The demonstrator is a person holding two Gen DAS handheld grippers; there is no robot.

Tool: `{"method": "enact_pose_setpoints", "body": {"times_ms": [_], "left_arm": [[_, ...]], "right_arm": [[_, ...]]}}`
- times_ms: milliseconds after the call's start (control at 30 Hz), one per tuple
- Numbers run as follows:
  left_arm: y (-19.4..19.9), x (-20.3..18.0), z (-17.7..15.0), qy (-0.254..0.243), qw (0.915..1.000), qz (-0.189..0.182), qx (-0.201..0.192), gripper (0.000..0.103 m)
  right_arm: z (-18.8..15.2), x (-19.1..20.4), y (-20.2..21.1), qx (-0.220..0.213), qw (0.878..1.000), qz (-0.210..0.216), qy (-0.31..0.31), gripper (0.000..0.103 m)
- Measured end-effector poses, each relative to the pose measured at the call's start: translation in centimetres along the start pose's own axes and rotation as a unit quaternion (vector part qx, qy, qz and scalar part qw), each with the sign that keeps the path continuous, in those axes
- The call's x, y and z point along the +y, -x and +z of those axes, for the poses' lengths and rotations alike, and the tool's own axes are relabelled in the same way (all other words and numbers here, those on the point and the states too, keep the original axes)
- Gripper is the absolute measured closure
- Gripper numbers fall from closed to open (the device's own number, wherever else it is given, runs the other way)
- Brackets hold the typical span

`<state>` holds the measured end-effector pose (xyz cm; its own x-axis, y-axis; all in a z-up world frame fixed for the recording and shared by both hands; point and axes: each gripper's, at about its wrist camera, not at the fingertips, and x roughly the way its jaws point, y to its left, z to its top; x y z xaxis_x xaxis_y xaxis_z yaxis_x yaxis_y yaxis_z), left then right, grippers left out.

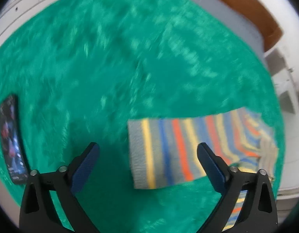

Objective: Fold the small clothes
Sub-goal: 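Grasp the other sleeve cuff with the left gripper, then fold the sleeve across the sweater body with the left gripper, release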

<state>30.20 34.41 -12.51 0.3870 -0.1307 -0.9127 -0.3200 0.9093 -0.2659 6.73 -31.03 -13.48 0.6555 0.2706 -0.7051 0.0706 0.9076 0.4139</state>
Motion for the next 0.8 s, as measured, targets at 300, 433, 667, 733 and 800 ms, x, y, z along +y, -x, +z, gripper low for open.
{"method": "enact_pose_setpoints", "body": {"times_ms": [300, 433, 667, 733, 800], "left_arm": [[-4.6, -0.8, -2.0, 0.002, 0.9990, 0.045, 0.008, 0.011], [-4.6, -1.8, -1.7, -0.017, 0.9981, 0.059, -0.006, 0.039], [-0.1, -6.6, 0.8, -0.107, 0.9906, 0.077, -0.036, 0.100], [2.7, -10.5, 1.5, -0.143, 0.9860, 0.058, -0.062, 0.101], [5.3, -15.2, 1.8, -0.183, 0.9786, 0.036, -0.088, 0.100]], "right_arm": [[-0.6, 0.5, -0.5, 0.017, 1.000, 0.001, 0.005, 0.037], [-1.0, 1.1, -0.8, 0.023, 1.000, 0.002, 0.012, 0.037], [-1.6, 1.9, -1.1, 0.023, 0.999, 0.005, 0.026, 0.037], [-1.7, 1.9, -1.1, 0.019, 0.999, 0.007, 0.027, 0.037], [-1.9, 1.8, -1.1, 0.018, 0.999, 0.010, 0.026, 0.037]]}}
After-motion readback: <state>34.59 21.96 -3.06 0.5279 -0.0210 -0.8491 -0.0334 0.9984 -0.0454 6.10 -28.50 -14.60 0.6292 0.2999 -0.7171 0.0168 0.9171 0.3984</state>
